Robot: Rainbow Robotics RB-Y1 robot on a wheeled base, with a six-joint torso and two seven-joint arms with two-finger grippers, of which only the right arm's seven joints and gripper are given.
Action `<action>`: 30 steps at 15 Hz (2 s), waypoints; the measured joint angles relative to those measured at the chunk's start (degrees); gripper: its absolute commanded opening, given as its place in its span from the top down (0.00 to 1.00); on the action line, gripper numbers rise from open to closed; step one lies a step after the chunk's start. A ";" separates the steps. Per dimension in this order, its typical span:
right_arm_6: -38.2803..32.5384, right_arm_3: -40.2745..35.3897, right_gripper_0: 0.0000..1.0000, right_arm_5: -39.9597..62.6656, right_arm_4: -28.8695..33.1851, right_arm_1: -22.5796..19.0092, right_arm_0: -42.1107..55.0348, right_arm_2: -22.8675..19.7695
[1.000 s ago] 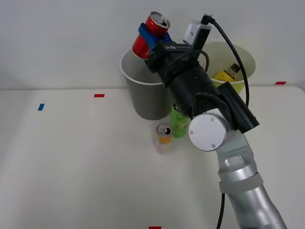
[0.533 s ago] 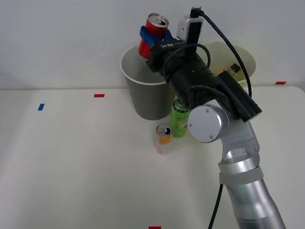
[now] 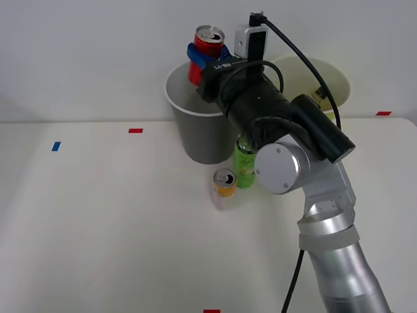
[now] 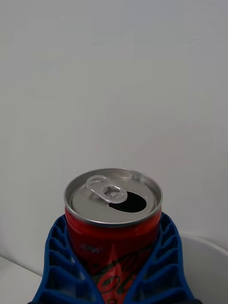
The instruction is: Put cans in the gray bin, plastic bottles in the light green bin
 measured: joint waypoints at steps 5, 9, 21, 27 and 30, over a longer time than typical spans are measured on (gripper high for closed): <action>-1.15 -0.04 0.19 0.00 0.00 0.00 0.02 -0.06; -2.28 -0.06 0.00 0.00 -0.40 0.00 0.09 -0.23; -2.40 -0.06 0.00 -0.75 -5.86 0.00 0.29 -1.21; -1.75 -0.48 0.00 -1.97 -8.44 -0.50 0.85 -1.50; -2.16 -4.67 0.00 -3.76 -11.54 -2.55 4.61 -1.58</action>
